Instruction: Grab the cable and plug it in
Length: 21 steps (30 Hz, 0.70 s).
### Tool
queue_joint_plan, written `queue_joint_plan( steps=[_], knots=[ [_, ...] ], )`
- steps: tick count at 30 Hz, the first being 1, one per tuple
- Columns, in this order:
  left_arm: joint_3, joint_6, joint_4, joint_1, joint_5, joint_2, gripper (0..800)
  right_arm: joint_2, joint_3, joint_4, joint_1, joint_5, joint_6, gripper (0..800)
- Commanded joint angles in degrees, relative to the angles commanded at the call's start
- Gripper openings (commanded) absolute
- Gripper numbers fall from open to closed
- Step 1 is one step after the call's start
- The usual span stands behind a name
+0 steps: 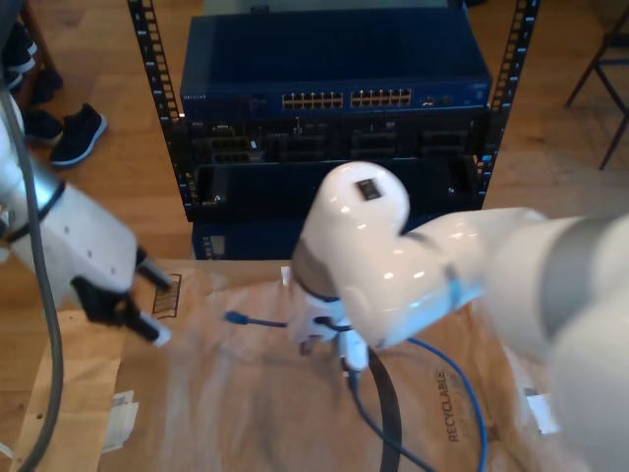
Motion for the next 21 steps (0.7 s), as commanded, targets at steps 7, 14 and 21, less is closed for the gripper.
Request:
queue_joint_plan(
  steps=[7,14,21],
  knots=[
    [-1.4,4.5,-13.6,0.1,5.2,0.0,795,-13.9,1.8,9.5,-7.6,13.5,-4.3,1],
    [-1.7,6.6,-19.8,0.5,6.7,0.0,795,-14.7,-2.3,26.7,-16.7,27.3,-18.5,1],
    [-3.7,6.6,-23.6,0.3,8.5,1.4,794,-14.2,-4.7,40.4,-24.9,41.1,-32.6,1]
  ],
)
